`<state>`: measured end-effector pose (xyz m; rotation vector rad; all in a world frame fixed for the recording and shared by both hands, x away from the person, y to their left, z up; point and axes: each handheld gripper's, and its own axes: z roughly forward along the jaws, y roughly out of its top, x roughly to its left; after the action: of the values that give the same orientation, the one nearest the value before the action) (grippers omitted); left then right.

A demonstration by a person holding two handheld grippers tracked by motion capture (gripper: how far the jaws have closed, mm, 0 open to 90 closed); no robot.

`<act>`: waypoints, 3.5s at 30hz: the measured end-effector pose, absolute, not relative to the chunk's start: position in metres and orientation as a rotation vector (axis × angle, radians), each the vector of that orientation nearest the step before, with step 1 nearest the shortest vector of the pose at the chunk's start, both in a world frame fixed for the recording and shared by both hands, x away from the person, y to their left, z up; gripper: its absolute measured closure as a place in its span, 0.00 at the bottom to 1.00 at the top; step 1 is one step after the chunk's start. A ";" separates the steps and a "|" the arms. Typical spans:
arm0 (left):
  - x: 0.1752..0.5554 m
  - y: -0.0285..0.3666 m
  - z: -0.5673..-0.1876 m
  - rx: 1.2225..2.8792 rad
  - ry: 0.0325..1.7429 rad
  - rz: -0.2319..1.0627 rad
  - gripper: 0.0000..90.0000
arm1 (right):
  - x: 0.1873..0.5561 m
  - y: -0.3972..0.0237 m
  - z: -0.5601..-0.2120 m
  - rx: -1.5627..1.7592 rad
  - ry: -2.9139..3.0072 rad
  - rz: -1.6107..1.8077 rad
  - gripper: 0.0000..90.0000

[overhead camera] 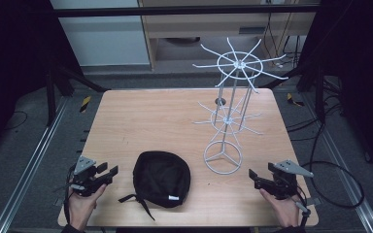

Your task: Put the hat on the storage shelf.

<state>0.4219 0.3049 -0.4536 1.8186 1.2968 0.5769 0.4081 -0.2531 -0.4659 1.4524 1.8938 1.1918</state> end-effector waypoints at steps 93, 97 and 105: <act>0.444 0.227 -0.482 1.966 1.231 0.330 0.85 | 0.399 -0.048 -0.456 0.836 2.240 1.377 0.90; 0.443 0.232 -0.477 1.945 1.228 0.322 0.78 | 0.398 -0.049 -0.456 0.845 2.234 1.367 0.90; 0.429 0.245 -0.444 1.818 1.172 0.360 0.67 | 0.396 -0.047 -0.459 0.830 2.221 1.332 0.90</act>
<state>0.4285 0.2450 -0.4445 1.8182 1.1723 0.3597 0.3956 -0.0469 -0.4586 0.8304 2.2208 1.3325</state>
